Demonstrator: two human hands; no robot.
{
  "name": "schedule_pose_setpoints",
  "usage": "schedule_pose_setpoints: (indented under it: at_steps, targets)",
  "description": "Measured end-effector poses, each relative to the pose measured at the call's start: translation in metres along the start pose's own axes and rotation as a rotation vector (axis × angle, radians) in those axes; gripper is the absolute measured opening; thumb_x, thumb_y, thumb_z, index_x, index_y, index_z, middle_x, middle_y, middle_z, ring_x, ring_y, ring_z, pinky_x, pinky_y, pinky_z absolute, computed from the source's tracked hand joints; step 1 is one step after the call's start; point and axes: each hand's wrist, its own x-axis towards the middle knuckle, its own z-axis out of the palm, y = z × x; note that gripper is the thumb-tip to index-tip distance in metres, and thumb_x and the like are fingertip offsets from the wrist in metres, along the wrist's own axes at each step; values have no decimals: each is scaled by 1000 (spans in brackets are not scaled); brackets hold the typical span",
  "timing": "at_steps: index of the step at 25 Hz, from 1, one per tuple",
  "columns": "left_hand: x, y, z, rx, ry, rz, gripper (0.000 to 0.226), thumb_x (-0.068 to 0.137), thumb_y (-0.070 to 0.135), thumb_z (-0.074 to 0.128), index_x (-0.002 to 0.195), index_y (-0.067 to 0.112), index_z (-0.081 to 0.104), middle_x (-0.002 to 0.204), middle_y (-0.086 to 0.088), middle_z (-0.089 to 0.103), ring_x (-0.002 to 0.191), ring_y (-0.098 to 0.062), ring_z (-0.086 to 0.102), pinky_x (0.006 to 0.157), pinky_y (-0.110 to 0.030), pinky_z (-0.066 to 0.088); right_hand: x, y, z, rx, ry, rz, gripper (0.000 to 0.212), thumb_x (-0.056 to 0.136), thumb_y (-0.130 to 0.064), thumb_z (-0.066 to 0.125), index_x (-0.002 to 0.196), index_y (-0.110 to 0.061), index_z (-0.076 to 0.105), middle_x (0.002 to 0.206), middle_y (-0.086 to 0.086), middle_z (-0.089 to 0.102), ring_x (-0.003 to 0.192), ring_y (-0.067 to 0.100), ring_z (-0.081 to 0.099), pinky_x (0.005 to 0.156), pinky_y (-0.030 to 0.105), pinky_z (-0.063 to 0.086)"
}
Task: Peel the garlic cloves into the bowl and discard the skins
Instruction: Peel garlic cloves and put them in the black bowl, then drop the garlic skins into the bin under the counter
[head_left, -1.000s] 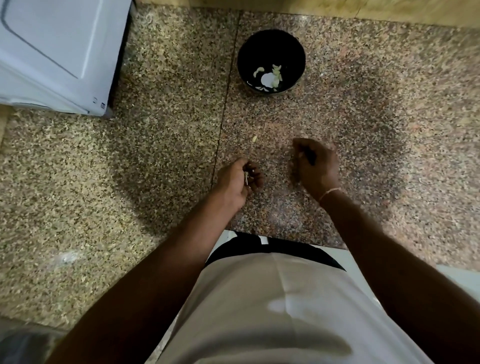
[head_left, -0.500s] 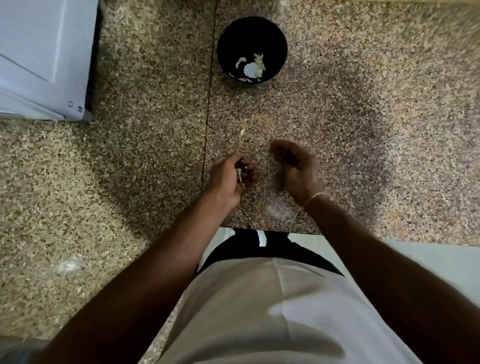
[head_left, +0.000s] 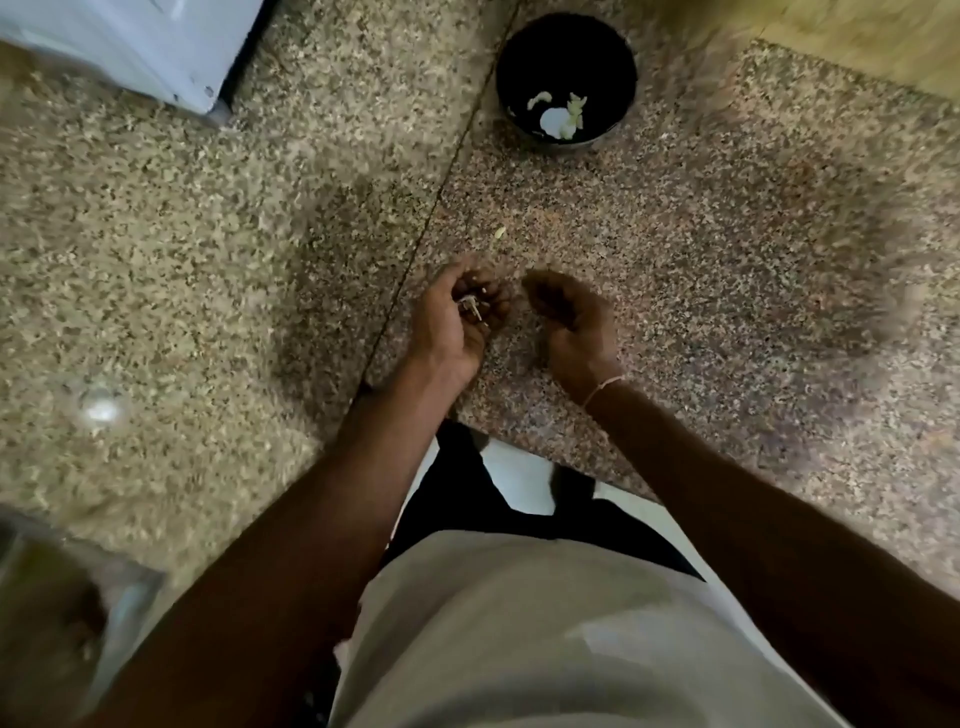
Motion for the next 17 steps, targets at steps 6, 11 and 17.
schedule_pose_setpoints:
  at_steps: [6, 11, 17]
  targets:
    - [-40, -43, -13, -321, 212, 182, 27, 103, 19, 50, 79, 10, 58, 72, -6, 58, 63, -20, 60, 67, -32, 56, 14, 18, -10, -162, -47, -225, 46, 89, 14, 47, 125, -5, 69, 128, 3, 69, 118, 12, 65, 101, 13, 48]
    - [-68, -61, -27, -467, 261, 248, 30, 105, 18, 46, 77, 15, 57, 70, -1, 56, 62, -15, 58, 75, -28, 54, -5, 25, -1, -120, -327, -239, 62, 78, 16, 42, 127, -11, 68, 130, 0, 69, 116, 1, 64, 102, 19, 52]
    - [-62, -76, -25, -576, 263, 303, 29, 104, 19, 46, 81, 12, 60, 75, -5, 58, 69, -18, 60, 84, -30, 55, -6, 18, 8, -42, -294, -235, 37, 95, -2, 51, 126, -11, 68, 129, 1, 69, 120, 11, 64, 104, 40, 55]
